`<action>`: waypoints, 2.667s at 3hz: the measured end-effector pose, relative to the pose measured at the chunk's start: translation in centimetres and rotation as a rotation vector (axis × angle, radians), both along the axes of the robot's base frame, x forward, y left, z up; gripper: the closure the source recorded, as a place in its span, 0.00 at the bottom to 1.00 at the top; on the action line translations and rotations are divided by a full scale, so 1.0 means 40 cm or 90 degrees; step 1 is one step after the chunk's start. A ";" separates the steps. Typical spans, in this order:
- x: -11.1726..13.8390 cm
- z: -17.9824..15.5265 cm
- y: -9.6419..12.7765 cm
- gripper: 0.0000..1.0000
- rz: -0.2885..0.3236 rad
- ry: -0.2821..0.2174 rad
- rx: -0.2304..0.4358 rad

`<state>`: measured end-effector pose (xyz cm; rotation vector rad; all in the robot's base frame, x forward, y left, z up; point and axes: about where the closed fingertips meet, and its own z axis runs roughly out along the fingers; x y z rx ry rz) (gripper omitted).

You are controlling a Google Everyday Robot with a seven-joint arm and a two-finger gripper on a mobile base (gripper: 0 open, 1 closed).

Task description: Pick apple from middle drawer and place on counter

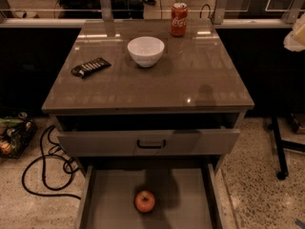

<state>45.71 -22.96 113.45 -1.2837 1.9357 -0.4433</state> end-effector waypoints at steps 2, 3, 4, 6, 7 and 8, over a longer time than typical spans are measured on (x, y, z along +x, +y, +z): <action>-0.009 -0.037 0.008 0.00 0.019 0.009 0.034; -0.043 -0.160 -0.045 0.00 0.041 0.030 0.073; -0.098 -0.297 -0.080 0.00 0.071 0.055 0.118; -0.214 -0.452 0.000 0.00 0.226 0.055 0.265; -0.210 -0.466 0.004 0.00 0.232 0.060 0.262; -0.207 -0.564 -0.022 0.00 0.226 0.087 0.240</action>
Offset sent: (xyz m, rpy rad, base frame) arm -0.0103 0.0064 -0.0790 0.2469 0.0909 0.1304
